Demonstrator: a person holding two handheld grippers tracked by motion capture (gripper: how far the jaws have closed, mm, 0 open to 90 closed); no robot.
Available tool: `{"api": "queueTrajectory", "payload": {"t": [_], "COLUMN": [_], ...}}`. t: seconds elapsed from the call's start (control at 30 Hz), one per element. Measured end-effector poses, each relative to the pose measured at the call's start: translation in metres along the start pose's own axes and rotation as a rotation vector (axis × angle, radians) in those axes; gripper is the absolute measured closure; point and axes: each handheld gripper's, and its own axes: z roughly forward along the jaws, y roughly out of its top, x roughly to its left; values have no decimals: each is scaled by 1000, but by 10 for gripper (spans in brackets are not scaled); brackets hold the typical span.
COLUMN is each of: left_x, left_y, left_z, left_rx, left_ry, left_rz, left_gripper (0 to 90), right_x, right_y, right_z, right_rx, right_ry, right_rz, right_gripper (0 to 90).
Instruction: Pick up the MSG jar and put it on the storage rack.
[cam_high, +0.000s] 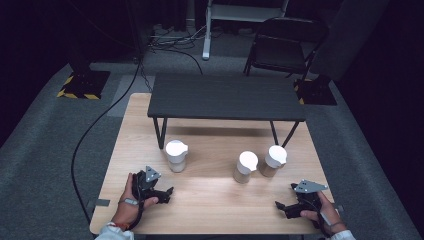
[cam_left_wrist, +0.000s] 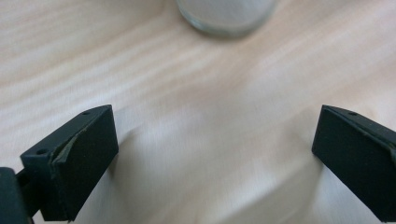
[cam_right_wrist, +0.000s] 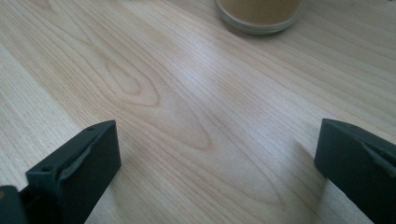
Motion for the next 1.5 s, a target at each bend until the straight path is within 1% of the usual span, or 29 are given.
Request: {"api": "queueTrajectory", "payload": {"t": [0.03, 0.23, 0.73, 0.87, 0.93, 0.97, 1.0, 1.07, 1.13, 1.2, 1.33, 1.4, 1.47, 1.5], "left_x": [2, 2, 2, 1, 2, 1, 2, 1, 1, 1, 3, 3, 5, 5], "left_y": [-1, -1, 1, 3, 3, 3, 3, 4, 5, 4, 4, 4, 2, 2], "left_z": [-1, -1, -1, -2, -2, -3, -3, -4, -4, -6, -10, -11, -15, -15], "left_rx": [-1, -3, 4, 9, 2, -1, -5, -10, -11, -22, -53, -58, -83, -83], "left_ry": [-6, -10, -9, -13, -21, -19, -28, -26, -27, -28, -36, -36, -53, -53], "left_rz": [9, 10, 15, 26, 21, 27, 22, 29, 27, 30, 21, 20, 7, 7], "left_gripper": [1, 0, 4, 12, 13, 13, 13, 13, 13, 13, 13, 13, 14, 13], "right_x": [0, 2, 2, 2, 2, 2, 2, 2, 2, 2, 2, 2, 2, 2], "right_y": [-1, -2, -2, -2, -2, -2, -2, -2, -2, -2, -2, -2, -2, -2], "right_z": [-1, -2, -2, -2, -2, -2, -2, -2, -2, -2, -2, -2, -2, -2], "right_rx": [0, 0, 0, 0, 0, 0, 0, 0, 0, 0, 0, 0, 0, 0], "right_ry": [-4, -14, -14, -14, -14, -13, -13, -13, -13, -13, -13, -13, -13, -13], "right_rz": [7, 15, 17, 17, 17, 18, 18, 18, 18, 18, 18, 18, 18, 18], "right_gripper": [1, 0, 0, 0, 0, 0, 0, 0, 0, 0, 0, 0, 0, 0]}}
